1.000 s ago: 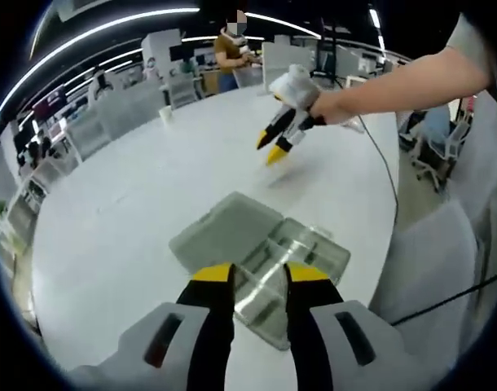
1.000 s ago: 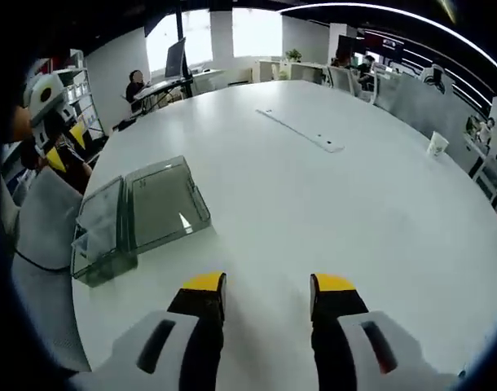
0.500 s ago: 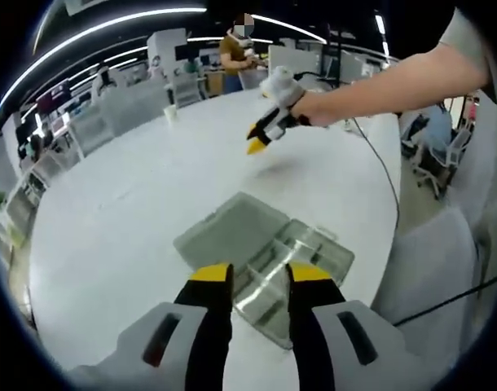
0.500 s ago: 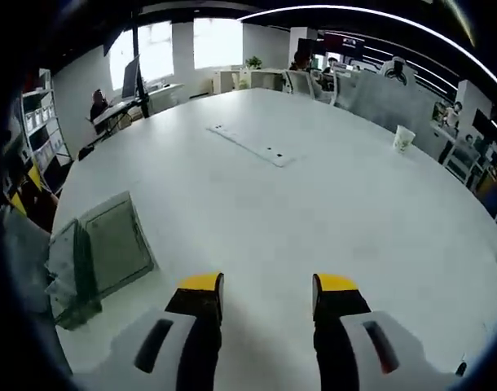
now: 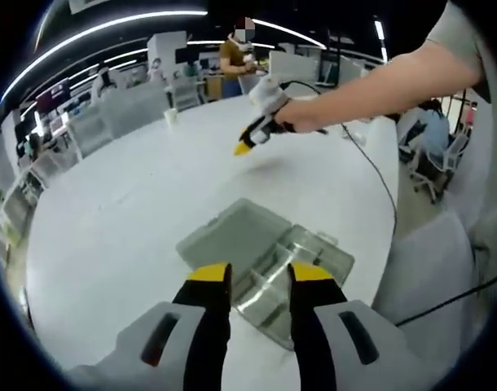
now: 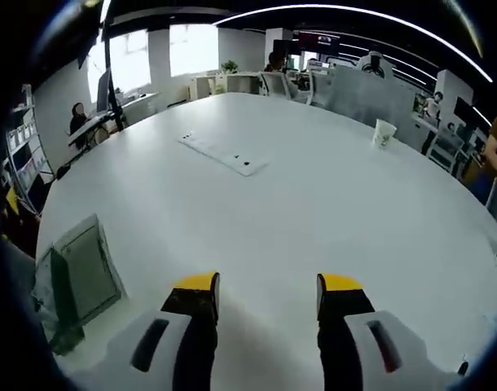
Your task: Insert the divider into the dual guide fixture by aligning both edges with the guide slots and pushing it downward to the bottom, including one-sided entry, uneven engagement, binding, and posture correction.
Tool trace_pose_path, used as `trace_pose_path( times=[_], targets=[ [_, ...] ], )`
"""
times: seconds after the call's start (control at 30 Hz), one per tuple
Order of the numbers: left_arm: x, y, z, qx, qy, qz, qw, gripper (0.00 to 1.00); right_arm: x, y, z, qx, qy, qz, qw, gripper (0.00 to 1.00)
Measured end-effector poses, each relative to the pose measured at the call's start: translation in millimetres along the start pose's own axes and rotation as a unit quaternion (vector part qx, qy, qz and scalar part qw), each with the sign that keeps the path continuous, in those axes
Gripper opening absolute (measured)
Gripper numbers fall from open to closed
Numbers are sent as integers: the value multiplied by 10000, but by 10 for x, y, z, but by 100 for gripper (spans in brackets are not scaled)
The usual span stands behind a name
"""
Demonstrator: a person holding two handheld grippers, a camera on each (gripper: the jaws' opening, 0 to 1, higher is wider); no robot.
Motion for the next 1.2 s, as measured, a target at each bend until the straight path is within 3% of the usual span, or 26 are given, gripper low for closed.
trace_pose_path(
  times=[0.23, 0.63, 0.8, 1.2],
  targets=[
    [13, -4, -3, 4, 1, 65, 10000, 26, 257, 164, -15, 223, -47, 68, 9997, 47],
    [75, -32, -29, 14, 29, 147, 9999, 26, 369, 164, 118, 628, -241, 168, 9976, 48],
    [85, -69, -5, -30, 28, 130, 9999, 26, 439, 272, 112, 745, -220, 249, 9967, 49],
    [122, -77, 6, -55, 25, 165, 9998, 26, 641, 476, 122, 607, -272, 370, 9971, 50]
  ],
)
Point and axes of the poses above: the point that each gripper's makers call its tool centre point, and the gripper's own axes: x roughly forward along the fingers, y roughly to its right, z roughly out of its underside, the point moved 7 cm from there along -x, roughly backward along the fingers, and after that the axes turned 11 degrees about z, right-handed, at the moved point
